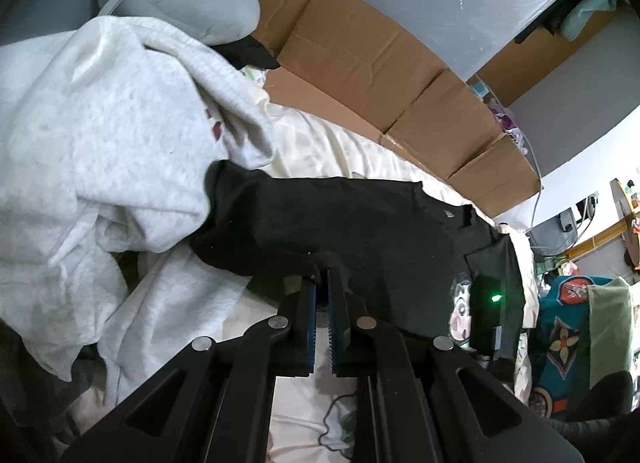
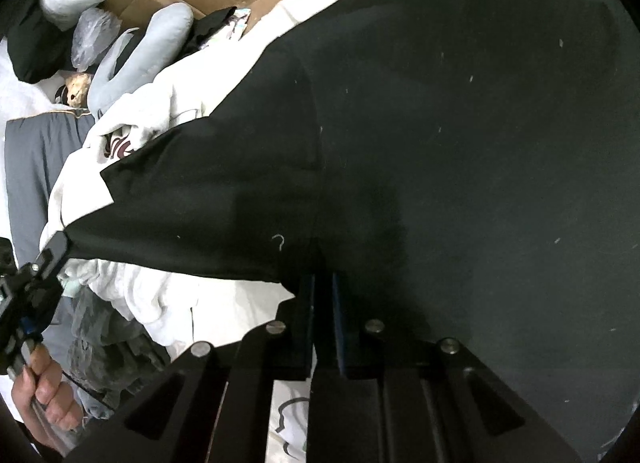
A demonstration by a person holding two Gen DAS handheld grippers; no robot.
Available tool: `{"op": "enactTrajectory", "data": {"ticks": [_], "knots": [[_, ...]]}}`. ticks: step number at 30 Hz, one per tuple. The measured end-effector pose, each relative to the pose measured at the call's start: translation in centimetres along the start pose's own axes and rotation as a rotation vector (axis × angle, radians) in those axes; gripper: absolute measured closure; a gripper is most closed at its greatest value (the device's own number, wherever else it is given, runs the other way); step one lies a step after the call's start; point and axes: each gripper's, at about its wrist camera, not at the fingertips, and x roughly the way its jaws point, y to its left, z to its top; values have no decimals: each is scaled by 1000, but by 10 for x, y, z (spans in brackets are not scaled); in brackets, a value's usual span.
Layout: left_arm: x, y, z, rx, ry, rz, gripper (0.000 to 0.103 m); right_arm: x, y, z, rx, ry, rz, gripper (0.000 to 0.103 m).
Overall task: Fold clothes
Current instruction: 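Fold the sleeve across the shirt with the left gripper while the right gripper holds the shirt down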
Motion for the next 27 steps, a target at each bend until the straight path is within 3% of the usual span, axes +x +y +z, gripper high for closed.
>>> {"op": "enactTrajectory", "data": {"ticks": [7, 15, 23, 27], "knots": [[9, -29, 12, 54, 10, -61, 99, 8, -12, -11, 85, -12, 118, 95], [20, -63, 16, 142, 56, -81, 99, 13, -19, -16, 121, -7, 138, 95], [30, -70, 16, 149, 82, -91, 99, -7, -27, -6, 154, -60, 157, 95], [33, -78, 16, 158, 94, -108, 99, 4, -31, 3, 183, -56, 168, 95]]}}
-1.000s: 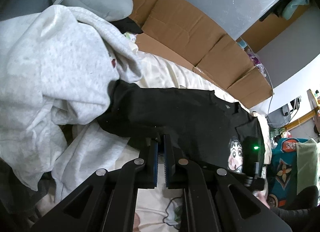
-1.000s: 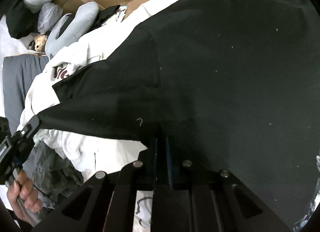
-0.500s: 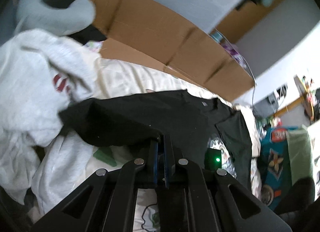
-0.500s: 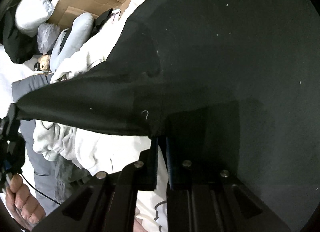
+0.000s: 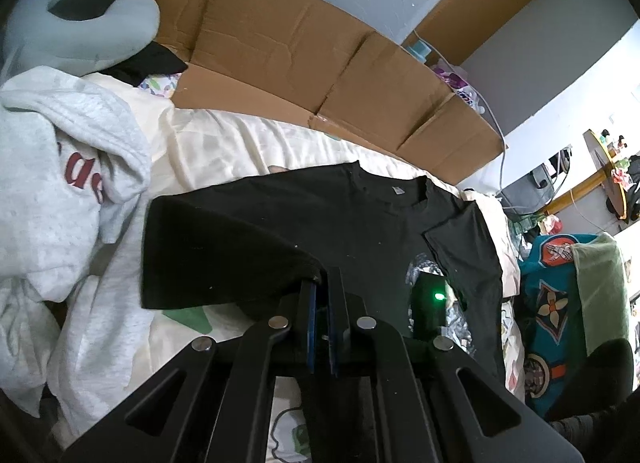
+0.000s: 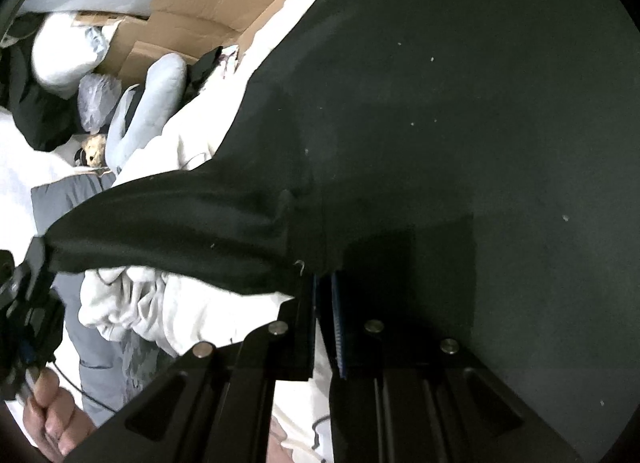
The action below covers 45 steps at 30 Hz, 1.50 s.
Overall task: Fold clothes
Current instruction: 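Fold the sleeve across the shirt with the left gripper while the right gripper holds the shirt down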
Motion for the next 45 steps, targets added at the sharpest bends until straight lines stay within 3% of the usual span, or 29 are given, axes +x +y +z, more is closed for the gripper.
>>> {"op": "enactTrajectory", "data": {"ticks": [16, 29, 45], "knots": [[38, -40, 13, 80, 82, -77, 99, 20, -4, -15, 43, 23, 53, 95], [93, -78, 15, 163, 218, -125, 99, 16, -21, -35, 160, -51, 119, 95], [154, -104, -16, 228, 416, -133, 99, 4, -33, -57, 265, -86, 153, 93]]}}
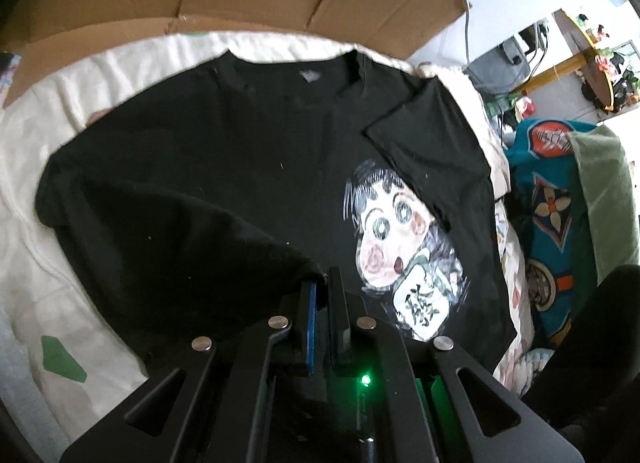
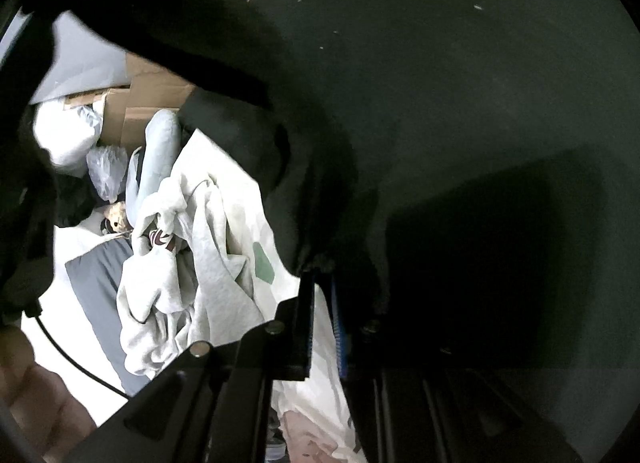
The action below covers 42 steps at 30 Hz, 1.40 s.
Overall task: Fold clothes
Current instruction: 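Fold the sleeve across the shirt with the left gripper while the right gripper holds the shirt down, then open the left gripper and lift it off the folded sleeve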
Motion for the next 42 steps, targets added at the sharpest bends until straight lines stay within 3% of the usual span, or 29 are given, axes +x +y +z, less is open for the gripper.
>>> {"op": "enactTrajectory", "data": {"ticks": [3, 5, 7, 10, 12, 17, 25, 30, 32, 34, 36, 42], "knots": [[12, 2, -3, -30, 63, -5, 99, -7, 6, -2, -27, 2, -17, 87], [15, 3, -4, -47, 72, 10, 93, -14, 5, -2, -34, 4, -27, 84], [14, 4, -5, -53, 69, 17, 60, -20, 4, -1, -39, 0, -34, 83], [12, 7, -5, -68, 67, 17, 36, -31, 7, 2, -70, -26, -71, 81], [9, 9, -6, -72, 62, 3, 29, -38, 7, 5, -83, -34, -87, 81], [-11, 25, -11, -116, 9, 15, 29, -54, 9, 12, -113, -49, -121, 81], [-49, 76, -27, -234, -114, 119, 29, -62, 32, 23, -224, -44, -155, 81], [-52, 100, -33, -265, -142, 155, 30, -68, 37, 27, -239, -39, -169, 81], [-48, 106, -33, -267, -148, 158, 34, -70, 39, 29, -253, -39, -170, 81], [-38, 112, -31, -272, -141, 164, 55, -72, 39, 31, -271, -37, -172, 81], [-29, 116, -30, -272, -131, 167, 67, -73, 37, 33, -275, -36, -174, 81], [-3, 116, -26, -254, -85, 186, 68, -80, 27, 41, -262, -26, -167, 81]]}}
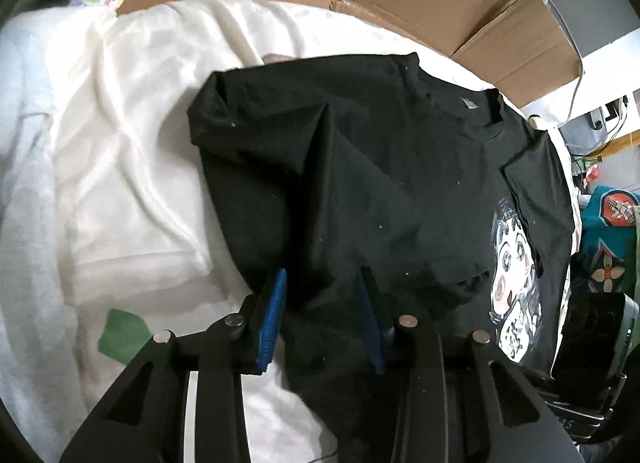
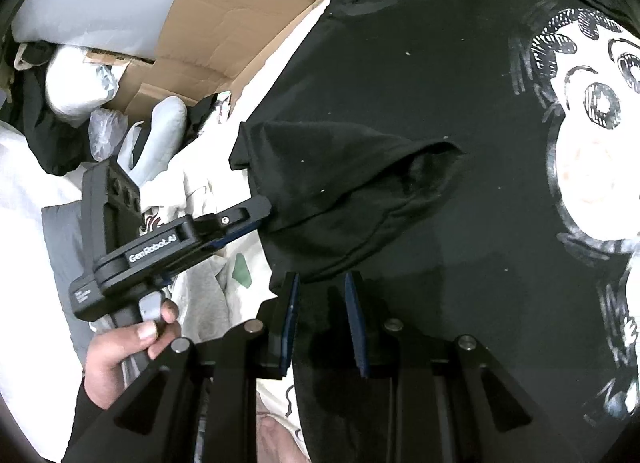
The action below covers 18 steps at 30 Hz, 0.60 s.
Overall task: Fold clothes
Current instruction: 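Open the left gripper and lift it off the folded sleeve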
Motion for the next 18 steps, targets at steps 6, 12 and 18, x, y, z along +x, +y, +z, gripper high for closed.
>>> {"op": "enactTrajectory", "data": {"ticks": [6, 12, 18], "knots": [[6, -13, -1, 67, 56, 12, 101, -8, -1, 5, -12, 3, -6, 81], [-8, -19, 9, 29, 1, -78, 101, -16, 9, 16, -101, -8, -28, 81], [-26, -32, 22, 38, -9, -156, 101, -10, 32, 38, -191, -24, -58, 66]]}}
